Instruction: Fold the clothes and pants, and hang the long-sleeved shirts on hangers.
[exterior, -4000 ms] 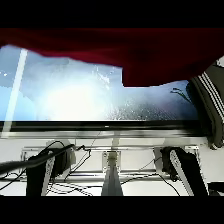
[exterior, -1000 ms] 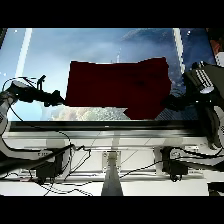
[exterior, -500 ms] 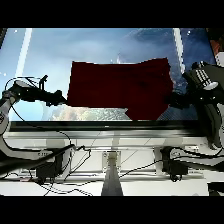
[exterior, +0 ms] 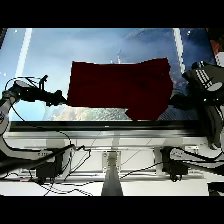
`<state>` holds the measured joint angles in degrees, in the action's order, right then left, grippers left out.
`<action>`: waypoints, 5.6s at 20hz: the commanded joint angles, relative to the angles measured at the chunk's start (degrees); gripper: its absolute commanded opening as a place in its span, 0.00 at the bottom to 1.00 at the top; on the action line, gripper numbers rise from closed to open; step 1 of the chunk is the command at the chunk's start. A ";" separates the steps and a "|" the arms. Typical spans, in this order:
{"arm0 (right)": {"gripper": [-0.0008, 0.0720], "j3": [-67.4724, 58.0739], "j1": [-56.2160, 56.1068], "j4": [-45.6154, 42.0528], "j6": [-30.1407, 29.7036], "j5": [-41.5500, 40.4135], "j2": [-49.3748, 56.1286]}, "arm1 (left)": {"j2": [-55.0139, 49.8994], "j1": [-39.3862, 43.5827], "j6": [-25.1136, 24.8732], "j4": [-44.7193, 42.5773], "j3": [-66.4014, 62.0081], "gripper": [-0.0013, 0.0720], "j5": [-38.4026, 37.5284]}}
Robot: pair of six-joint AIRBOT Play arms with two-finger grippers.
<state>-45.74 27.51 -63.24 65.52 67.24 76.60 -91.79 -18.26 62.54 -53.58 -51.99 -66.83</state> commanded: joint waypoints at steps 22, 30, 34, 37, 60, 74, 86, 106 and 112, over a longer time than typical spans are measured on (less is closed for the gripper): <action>0.03 -33.16 -2.80 31.93 -14.16 -4.17 -37.57 | 50.05 -0.11 -0.02 4.98 -20.96 0.04 23.08; 0.03 -39.54 -2.80 31.56 -7.37 -9.07 -45.00 | 65.33 -0.46 3.50 -10.08 -20.94 0.04 40.41; 0.03 -39.19 -3.17 31.52 -1.92 -2.84 -33.55 | 52.48 -0.39 4.33 -8.83 -20.94 0.04 26.58; 0.03 -36.63 -8.74 30.53 -0.13 0.85 -20.92 | 36.96 2.12 1.62 -8.35 -20.94 0.04 23.93; 0.03 -34.80 -20.00 -6.78 9.29 5.27 19.71 | -0.57 11.63 0.66 -21.51 -20.94 0.04 18.64; 0.62 -14.64 -11.96 -11.72 10.34 9.18 -1.62 | 12.61 1.77 4.55 -21.92 -18.18 0.71 6.86; 0.62 24.65 -11.54 3.10 12.00 -6.58 -26.86 | 17.51 -10.62 -3.48 -1.86 14.34 0.71 6.93; 0.62 28.00 -11.54 5.29 12.44 -3.32 -26.77 | 11.98 -6.71 -5.18 -2.54 13.42 0.04 7.48; 0.62 32.63 -14.27 16.57 9.73 -13.05 -20.00 | 11.96 -6.71 -5.14 -2.05 13.42 0.04 7.48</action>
<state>-14.63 14.96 -50.43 77.34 60.03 53.17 -79.83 -24.97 57.41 -56.16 -38.41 -62.54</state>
